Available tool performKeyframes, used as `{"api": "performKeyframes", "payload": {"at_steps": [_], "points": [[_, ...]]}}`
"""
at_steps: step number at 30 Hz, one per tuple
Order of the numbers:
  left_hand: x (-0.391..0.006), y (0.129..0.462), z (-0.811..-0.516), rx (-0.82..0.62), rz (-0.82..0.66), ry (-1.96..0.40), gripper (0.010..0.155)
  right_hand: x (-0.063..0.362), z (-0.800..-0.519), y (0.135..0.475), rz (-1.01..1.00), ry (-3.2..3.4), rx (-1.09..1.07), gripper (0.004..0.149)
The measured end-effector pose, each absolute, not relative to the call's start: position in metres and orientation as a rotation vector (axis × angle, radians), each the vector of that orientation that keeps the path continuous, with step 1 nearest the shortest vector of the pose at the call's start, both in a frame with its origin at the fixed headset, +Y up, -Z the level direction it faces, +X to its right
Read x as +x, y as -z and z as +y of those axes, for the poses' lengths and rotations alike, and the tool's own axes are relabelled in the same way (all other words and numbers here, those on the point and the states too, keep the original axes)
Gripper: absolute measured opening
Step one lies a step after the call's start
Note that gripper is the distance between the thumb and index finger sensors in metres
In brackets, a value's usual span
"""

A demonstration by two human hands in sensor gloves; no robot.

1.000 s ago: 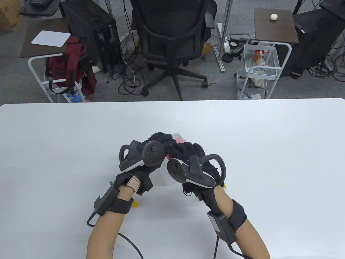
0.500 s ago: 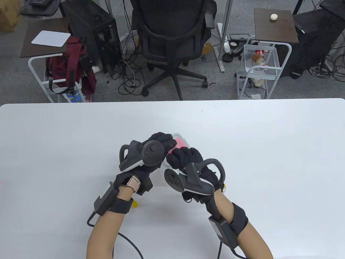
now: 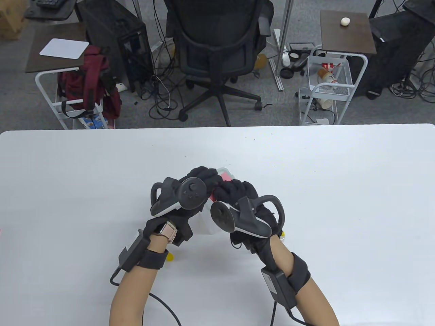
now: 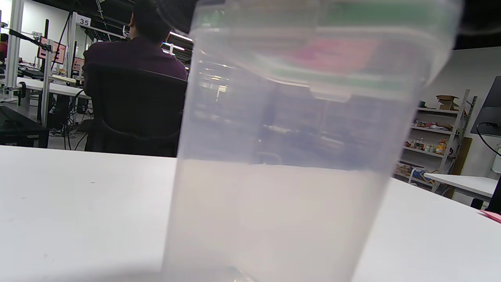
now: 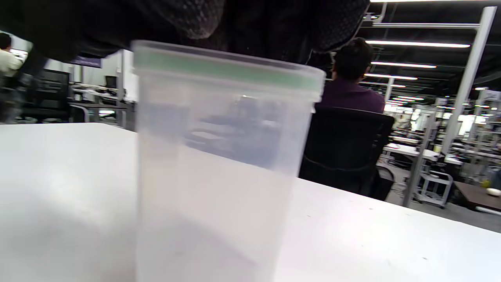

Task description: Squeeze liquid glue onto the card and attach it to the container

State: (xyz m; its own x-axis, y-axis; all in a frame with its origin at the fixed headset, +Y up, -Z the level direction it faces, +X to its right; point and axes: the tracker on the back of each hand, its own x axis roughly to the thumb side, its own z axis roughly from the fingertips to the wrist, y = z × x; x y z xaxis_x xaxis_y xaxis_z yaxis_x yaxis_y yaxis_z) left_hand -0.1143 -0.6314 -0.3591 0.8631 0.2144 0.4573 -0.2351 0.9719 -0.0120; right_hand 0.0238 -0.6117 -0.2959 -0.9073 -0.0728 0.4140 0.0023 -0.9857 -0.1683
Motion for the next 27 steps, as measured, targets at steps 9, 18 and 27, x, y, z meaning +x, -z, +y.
{"api": "performKeyframes", "payload": {"at_steps": [9,18,27], "points": [[-0.116,0.358,-0.633,0.05,-0.461,-0.254,0.044,0.052,-0.611,0.261,0.436,3.165,-0.859,0.039],[-0.12,0.354,-0.631,0.124,-0.416,-0.272,0.048,0.155,-0.63,0.214,0.675,3.515,-0.621,0.038],[-0.145,0.294,-0.617,0.314,-0.378,-0.563,0.049,0.213,-0.676,0.198,0.608,3.885,-0.34,0.039]]}}
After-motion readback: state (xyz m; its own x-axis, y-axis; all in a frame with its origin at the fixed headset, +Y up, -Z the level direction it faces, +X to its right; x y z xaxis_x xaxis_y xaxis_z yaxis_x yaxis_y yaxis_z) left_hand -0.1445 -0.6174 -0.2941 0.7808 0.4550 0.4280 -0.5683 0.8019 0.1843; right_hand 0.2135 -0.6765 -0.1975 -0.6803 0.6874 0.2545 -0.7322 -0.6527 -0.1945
